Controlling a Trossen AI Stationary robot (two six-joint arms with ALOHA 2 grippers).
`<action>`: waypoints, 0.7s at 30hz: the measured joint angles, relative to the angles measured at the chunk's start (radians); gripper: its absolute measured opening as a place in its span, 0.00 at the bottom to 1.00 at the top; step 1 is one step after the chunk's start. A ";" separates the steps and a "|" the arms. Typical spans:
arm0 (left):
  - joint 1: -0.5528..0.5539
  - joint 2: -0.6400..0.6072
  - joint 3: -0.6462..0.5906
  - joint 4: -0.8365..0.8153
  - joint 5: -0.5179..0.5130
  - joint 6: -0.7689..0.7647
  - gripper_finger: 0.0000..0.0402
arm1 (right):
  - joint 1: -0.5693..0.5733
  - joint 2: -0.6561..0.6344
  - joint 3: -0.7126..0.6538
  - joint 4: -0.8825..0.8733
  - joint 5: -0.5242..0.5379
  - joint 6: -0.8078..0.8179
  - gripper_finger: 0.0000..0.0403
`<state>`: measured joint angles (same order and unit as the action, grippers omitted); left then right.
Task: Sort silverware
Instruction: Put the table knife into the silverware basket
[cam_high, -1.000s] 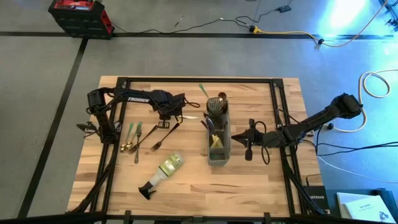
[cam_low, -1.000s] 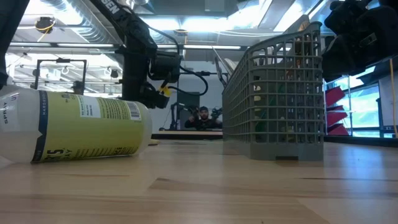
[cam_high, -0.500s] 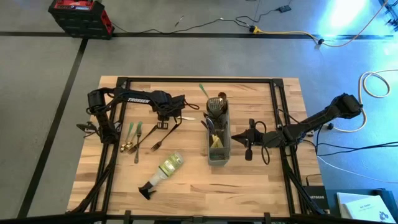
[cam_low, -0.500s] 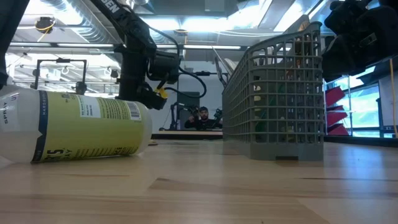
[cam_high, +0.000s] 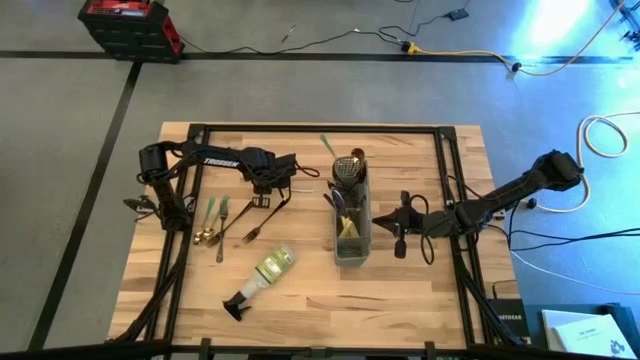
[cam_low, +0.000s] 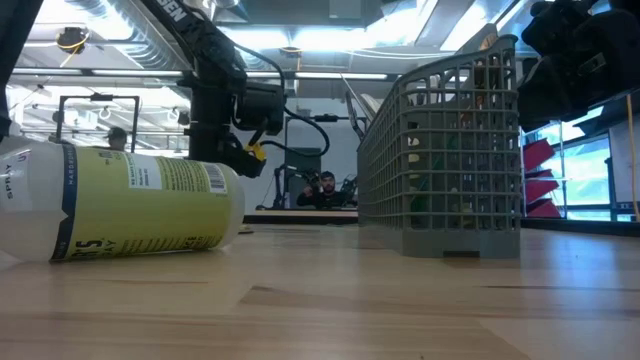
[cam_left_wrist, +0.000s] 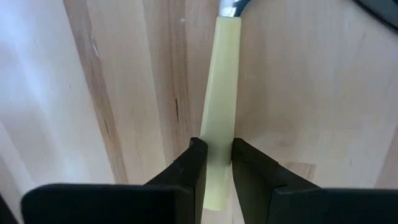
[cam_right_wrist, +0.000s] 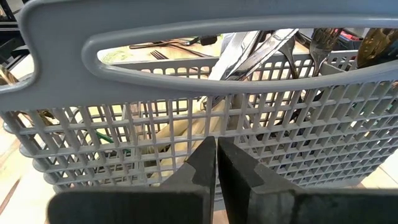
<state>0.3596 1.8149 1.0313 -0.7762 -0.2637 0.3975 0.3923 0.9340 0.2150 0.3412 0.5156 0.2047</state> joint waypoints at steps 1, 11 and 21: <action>-0.001 0.000 0.001 0.000 0.000 -0.002 0.14 | 0.000 0.000 0.000 0.000 0.000 0.000 0.00; -0.007 0.002 0.002 0.000 -0.003 -0.004 0.14 | 0.000 0.000 0.000 0.000 0.000 0.000 0.00; -0.012 0.002 0.000 0.001 -0.016 -0.020 0.14 | 0.000 0.000 0.000 0.000 0.000 0.000 0.00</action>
<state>0.3476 1.8173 1.0315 -0.7756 -0.2800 0.3780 0.3923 0.9340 0.2150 0.3411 0.5156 0.2047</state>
